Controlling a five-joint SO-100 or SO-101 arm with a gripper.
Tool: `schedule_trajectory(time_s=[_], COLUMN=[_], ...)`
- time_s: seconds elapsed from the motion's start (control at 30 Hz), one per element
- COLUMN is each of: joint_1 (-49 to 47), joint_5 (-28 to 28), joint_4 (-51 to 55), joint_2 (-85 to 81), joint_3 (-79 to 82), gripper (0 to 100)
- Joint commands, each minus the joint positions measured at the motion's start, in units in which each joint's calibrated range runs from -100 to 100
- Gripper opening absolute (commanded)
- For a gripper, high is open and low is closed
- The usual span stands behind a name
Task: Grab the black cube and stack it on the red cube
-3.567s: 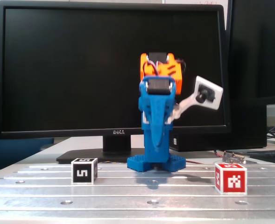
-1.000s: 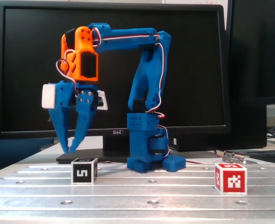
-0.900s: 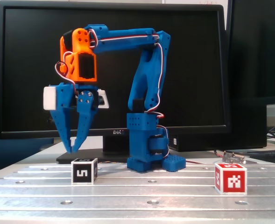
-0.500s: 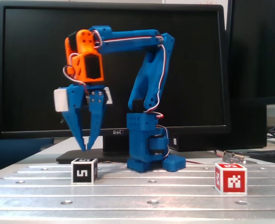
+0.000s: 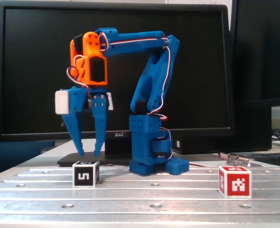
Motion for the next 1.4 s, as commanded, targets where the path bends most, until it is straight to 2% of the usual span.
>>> schedule_trajectory(time_s=[0.0, 0.3, 0.9, 1.37], joint_1=[0.4, 0.8, 1.2, 1.7], joint_5=[0.2, 0.2, 0.2, 0.3], joint_4=[-0.4, -0.3, -4.4, -9.0], joint_2=[2.6, 4.9, 5.4, 5.4], joint_3=[-4.1, -7.1, -6.5, 0.3], gripper=[14, 24, 25, 25])
